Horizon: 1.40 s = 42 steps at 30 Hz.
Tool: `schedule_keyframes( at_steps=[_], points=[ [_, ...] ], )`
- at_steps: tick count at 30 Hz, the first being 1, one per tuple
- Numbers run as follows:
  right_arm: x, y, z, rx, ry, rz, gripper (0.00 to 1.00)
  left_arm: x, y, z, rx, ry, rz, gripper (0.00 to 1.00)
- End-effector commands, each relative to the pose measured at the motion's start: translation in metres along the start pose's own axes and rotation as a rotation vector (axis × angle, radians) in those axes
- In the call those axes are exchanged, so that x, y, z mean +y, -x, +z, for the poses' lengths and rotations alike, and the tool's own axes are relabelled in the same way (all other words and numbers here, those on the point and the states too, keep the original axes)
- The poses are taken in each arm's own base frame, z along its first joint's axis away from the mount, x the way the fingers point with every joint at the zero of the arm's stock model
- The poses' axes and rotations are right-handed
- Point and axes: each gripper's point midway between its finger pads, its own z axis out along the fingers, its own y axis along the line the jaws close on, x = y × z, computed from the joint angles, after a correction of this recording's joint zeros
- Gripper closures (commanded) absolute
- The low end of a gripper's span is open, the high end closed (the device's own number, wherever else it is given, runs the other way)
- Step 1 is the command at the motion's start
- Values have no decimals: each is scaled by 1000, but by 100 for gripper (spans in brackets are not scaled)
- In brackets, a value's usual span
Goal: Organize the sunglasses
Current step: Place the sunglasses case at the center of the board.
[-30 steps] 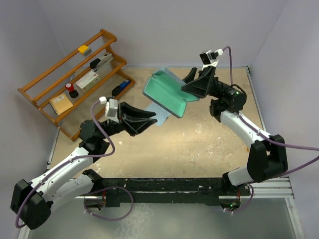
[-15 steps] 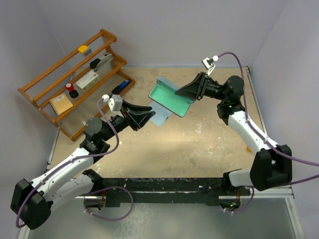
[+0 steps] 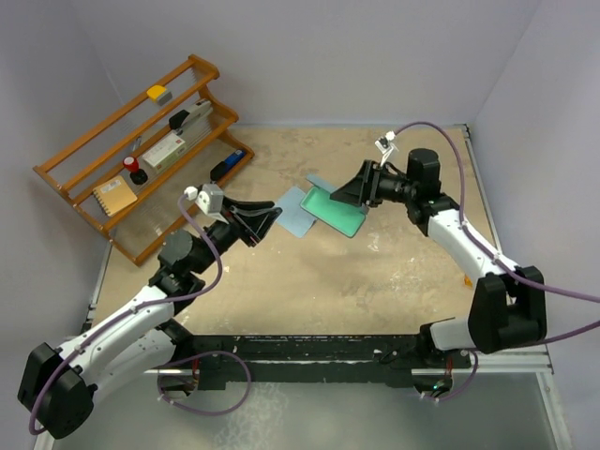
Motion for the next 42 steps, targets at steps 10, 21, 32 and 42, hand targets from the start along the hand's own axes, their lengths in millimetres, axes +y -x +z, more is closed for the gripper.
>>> schedule_keyframes(
  at_steps=[10,21,32,42],
  points=[
    [-97,-46,10,128,-193,13,100,0,3,0,-42,-11,-11,68],
    [-141,-67,16,182,-233,88,100,2,-1,0,-38,-11,-10,68],
    [-154,-71,9,191,-308,73,61,1,-4,-1,-32,-18,-14,68],
    [-152,-66,2,169,-343,45,43,-1,-4,-2,-33,-27,-19,68]
  ],
)
